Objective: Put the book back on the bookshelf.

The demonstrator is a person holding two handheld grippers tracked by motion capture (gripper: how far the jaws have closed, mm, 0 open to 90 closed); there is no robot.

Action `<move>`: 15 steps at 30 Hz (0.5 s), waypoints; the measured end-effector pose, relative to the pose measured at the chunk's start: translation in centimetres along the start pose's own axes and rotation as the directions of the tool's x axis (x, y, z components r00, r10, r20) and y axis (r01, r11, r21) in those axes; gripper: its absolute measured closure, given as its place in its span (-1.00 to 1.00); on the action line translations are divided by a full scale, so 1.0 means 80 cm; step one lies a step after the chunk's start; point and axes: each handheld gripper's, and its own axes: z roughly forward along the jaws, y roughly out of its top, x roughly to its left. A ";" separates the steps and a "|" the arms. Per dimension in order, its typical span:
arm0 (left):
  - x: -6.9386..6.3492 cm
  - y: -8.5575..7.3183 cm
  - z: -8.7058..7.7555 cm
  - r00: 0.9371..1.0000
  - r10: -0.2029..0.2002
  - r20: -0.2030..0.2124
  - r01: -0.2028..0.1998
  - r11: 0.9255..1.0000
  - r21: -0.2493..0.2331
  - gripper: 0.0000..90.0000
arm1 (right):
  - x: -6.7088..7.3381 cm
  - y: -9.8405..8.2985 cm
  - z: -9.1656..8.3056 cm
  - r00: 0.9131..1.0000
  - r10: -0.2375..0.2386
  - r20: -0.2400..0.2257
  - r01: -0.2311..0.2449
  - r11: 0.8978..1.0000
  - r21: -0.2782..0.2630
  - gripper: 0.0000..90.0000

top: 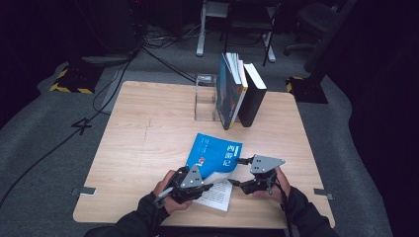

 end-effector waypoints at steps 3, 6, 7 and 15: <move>0.000 -0.002 -0.008 1.000 0.003 -0.008 -0.003 1.000 0.002 0.74 | 0.004 0.004 0.012 0.999 -0.031 -0.010 0.031 0.999 0.015 -0.40; 0.000 -0.002 -0.012 1.000 0.003 -0.009 -0.003 1.000 -0.002 0.74 | 0.004 0.007 0.018 0.999 -0.048 -0.004 0.048 0.999 0.019 -0.37; 0.001 -0.001 -0.014 1.000 0.000 -0.010 0.000 1.000 -0.003 0.74 | 0.004 0.008 0.021 0.998 -0.057 0.000 0.057 0.998 0.022 -0.35; -0.002 -0.007 -0.023 1.000 -0.029 0.006 0.029 0.999 -0.017 0.37 | 0.003 0.011 0.029 0.993 -0.110 -0.051 0.111 0.994 0.018 0.10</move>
